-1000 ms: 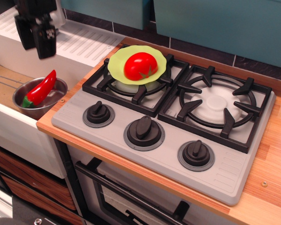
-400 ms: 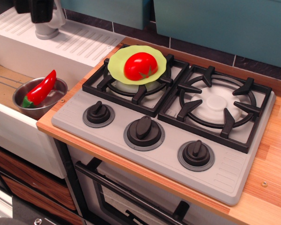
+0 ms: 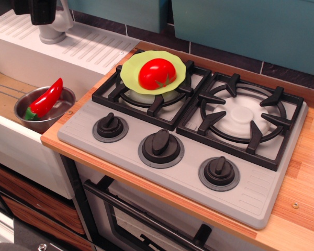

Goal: Put tomato on plate and redpepper in pot or pan in sink

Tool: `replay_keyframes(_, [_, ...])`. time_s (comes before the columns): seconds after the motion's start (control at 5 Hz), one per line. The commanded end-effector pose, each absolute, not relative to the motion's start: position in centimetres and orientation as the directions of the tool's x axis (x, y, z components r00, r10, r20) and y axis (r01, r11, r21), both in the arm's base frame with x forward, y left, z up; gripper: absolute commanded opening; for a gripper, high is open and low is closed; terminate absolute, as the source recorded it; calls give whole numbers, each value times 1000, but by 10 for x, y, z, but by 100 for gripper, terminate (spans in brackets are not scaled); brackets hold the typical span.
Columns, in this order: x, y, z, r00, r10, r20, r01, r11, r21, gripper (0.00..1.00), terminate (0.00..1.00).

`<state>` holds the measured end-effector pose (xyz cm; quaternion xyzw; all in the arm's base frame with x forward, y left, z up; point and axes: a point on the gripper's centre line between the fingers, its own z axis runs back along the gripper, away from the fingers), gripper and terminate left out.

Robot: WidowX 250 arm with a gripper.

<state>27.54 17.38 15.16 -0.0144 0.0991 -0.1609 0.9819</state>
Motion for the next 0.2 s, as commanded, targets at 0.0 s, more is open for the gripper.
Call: replay_keyframes(0.0, [280,174,179,943,-307,-126,311,950,11,100,100])
